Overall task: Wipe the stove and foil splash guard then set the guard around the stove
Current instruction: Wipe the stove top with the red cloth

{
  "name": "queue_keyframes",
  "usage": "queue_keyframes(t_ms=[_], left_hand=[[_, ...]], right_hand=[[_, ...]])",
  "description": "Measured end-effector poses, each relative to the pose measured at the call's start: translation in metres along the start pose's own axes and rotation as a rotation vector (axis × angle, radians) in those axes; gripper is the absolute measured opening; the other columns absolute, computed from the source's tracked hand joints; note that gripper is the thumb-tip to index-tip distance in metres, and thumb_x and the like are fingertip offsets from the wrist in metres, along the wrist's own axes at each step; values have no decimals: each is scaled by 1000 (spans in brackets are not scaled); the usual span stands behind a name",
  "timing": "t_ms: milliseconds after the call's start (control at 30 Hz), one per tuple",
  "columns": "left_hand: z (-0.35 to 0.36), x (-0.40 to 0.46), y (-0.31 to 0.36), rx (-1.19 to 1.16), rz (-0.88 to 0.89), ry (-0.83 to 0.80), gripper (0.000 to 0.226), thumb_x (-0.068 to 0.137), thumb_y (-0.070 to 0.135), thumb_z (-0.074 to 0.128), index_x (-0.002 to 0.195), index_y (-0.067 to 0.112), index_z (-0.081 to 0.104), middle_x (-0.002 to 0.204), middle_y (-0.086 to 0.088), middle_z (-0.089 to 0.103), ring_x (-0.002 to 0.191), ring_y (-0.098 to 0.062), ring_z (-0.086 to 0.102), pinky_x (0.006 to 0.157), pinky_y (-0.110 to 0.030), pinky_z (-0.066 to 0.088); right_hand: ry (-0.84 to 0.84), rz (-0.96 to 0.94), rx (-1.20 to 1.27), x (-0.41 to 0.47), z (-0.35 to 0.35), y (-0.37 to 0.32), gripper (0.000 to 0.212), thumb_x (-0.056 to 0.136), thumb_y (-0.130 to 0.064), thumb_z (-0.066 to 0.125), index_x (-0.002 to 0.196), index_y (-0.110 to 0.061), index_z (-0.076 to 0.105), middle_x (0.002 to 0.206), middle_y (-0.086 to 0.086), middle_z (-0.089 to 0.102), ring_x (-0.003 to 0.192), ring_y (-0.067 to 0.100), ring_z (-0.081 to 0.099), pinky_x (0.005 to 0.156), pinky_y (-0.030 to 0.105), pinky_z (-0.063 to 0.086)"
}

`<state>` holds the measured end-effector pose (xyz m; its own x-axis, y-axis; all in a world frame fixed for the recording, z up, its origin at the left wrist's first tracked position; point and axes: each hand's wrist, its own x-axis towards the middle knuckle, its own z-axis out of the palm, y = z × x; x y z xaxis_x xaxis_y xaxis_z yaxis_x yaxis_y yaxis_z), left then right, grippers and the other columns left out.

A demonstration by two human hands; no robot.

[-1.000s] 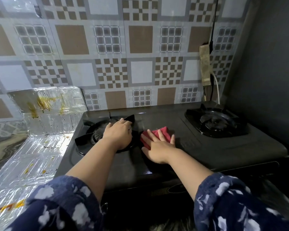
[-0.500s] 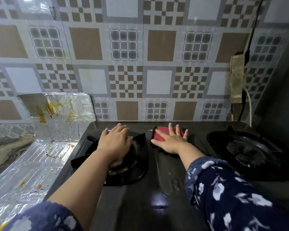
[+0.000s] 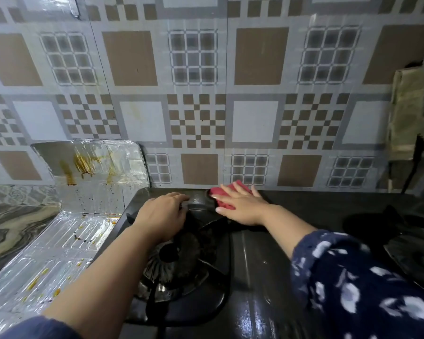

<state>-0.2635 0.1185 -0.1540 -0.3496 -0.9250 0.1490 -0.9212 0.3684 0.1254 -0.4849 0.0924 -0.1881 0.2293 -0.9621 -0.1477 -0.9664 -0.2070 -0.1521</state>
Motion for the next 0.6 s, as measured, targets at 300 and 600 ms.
queue_keyframes(t_ms=[300, 600], left_hand=[[-2, 4, -38, 0, -12, -18, 54, 90, 57, 41, 138, 32, 45, 147, 6, 44, 138, -13, 36, 111, -37, 29], [-1, -12, -94, -60, -356, -127, 74, 87, 68, 32, 132, 11, 44, 142, -8, 47, 128, -27, 46, 103, -42, 40]], right_hand=[[-91, 52, 30, 52, -12, -28, 80, 71, -90, 23, 142, -57, 7, 160, -8, 12, 145, 29, 21, 115, 51, 17], [-187, -254, 7, 103, -15, -89, 66, 85, -74, 32, 144, -54, 9, 159, -19, -7, 149, 23, 1, 118, 54, 3]])
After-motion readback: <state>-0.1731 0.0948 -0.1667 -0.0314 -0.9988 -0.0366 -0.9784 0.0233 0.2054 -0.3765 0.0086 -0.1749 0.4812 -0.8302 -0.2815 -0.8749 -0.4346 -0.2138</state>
